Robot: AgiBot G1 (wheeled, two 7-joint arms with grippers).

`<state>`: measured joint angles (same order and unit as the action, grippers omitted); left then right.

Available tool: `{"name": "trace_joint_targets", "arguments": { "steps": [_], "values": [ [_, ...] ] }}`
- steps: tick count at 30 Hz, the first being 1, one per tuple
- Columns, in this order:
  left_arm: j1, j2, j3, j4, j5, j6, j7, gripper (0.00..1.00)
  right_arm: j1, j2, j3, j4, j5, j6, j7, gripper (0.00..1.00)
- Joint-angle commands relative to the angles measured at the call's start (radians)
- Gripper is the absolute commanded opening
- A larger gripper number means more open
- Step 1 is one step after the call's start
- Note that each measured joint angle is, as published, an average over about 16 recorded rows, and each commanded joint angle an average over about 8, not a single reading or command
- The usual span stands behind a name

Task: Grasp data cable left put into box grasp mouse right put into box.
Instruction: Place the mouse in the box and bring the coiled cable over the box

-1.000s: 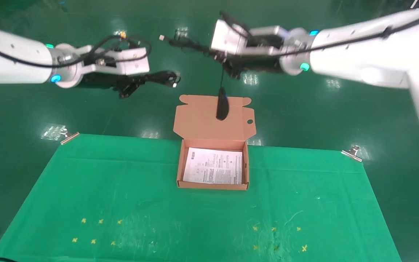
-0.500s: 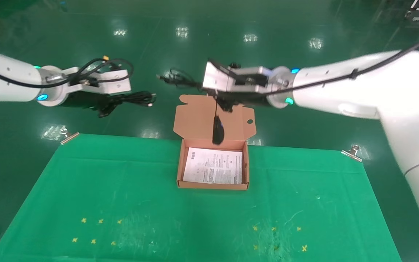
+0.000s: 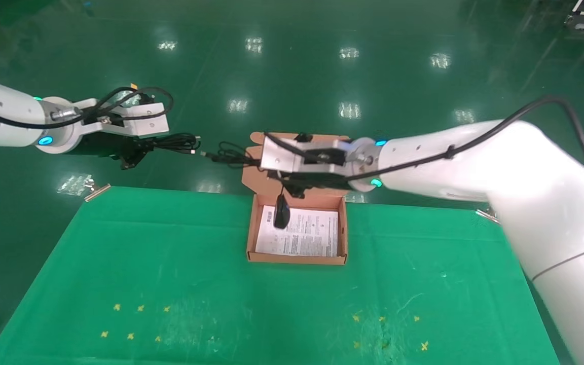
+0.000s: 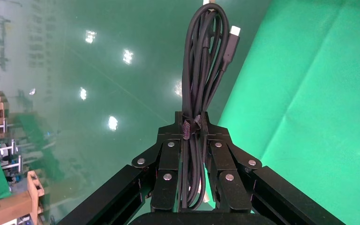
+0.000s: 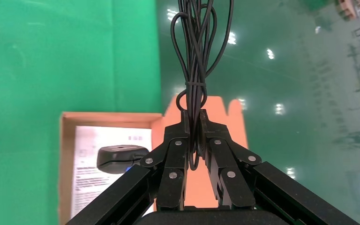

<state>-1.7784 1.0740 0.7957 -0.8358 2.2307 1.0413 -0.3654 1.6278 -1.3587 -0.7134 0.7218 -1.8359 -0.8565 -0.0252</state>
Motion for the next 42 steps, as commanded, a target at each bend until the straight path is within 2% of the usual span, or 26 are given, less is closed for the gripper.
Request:
{"name": "trace_joint_targets", "arguments": {
  "steps": [1, 14, 19, 28, 29, 30, 36, 37, 38, 42],
  "values": [
    [0.002, -0.002, 0.000, -0.008, 0.003, 0.002, -0.006, 0.00, -0.009, -0.003, -0.024, 0.006, 0.006, 0.012, 0.012, 0.00],
    [0.007, -0.006, 0.001, -0.024, 0.008, 0.005, -0.019, 0.00, -0.025, -0.006, -0.211, 0.003, 0.129, 0.128, 0.082, 0.00],
    [0.007, -0.007, 0.001, -0.026, 0.009, 0.006, -0.020, 0.00, -0.019, -0.007, -0.266, -0.058, 0.164, 0.157, 0.115, 0.00],
    [0.008, -0.007, 0.001, -0.028, 0.010, 0.006, -0.022, 0.00, 0.006, -0.010, -0.367, -0.192, 0.194, 0.176, 0.238, 0.00],
    [0.008, -0.007, 0.001, -0.028, 0.010, 0.006, -0.022, 0.00, 0.008, -0.010, -0.380, -0.198, 0.194, 0.175, 0.250, 0.02],
    [0.008, -0.007, 0.001, -0.028, 0.010, 0.006, -0.022, 0.00, 0.011, -0.010, -0.393, -0.203, 0.194, 0.174, 0.261, 0.12],
    [0.008, -0.007, 0.001, -0.029, 0.010, 0.006, -0.022, 0.00, 0.022, -0.011, -0.445, -0.213, 0.192, 0.178, 0.297, 0.87],
    [0.008, -0.007, 0.001, -0.029, 0.010, 0.006, -0.022, 0.00, 0.023, -0.011, -0.450, -0.213, 0.192, 0.178, 0.298, 0.97],
    [0.008, -0.007, 0.001, -0.029, 0.010, 0.006, -0.022, 0.00, 0.023, -0.011, -0.450, -0.213, 0.192, 0.179, 0.298, 1.00],
    [0.008, -0.007, 0.001, -0.029, 0.010, 0.006, -0.022, 0.00, 0.024, -0.002, -0.458, -0.201, 0.193, 0.179, 0.300, 1.00]
  ]
}}
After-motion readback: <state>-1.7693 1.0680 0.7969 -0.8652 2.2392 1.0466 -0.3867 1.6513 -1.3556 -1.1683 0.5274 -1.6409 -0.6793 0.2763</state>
